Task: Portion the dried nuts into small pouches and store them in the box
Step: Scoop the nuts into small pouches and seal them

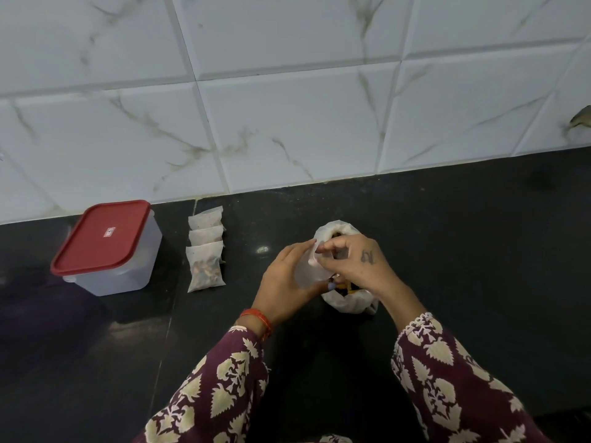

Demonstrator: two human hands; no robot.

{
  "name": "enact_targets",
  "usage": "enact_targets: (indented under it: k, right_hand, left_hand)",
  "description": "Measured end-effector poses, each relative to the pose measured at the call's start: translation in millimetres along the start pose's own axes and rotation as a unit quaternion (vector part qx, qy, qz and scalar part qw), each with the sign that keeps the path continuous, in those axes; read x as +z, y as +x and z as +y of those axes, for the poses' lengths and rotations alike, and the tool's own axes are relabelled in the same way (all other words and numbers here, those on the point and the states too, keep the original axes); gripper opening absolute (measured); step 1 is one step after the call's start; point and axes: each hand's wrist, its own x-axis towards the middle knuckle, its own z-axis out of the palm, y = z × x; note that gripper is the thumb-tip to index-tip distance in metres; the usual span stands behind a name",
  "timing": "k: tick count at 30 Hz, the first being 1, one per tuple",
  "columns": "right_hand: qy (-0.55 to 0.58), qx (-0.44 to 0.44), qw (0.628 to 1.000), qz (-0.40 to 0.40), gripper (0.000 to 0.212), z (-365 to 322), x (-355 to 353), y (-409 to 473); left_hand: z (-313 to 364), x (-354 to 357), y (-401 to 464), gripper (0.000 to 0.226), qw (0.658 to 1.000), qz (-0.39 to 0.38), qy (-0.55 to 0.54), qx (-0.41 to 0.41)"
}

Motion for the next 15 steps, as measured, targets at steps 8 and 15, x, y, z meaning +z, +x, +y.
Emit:
enact_targets:
  k: [8,15]
  right_hand:
    - [-0.008,-0.018,0.997,0.069,0.019,14.0,-13.2,2.8]
    - [-0.287,0.087,0.949,0.097,0.025,55.4,-25.8,-1.4]
  left_hand:
    - [-12.8,2.2,-2.1,0.075,1.0,-0.006,-0.021,-0.022]
    - [-37.3,13.4,-11.0,0.071,0.994,-0.02,-0.062,-0.089]
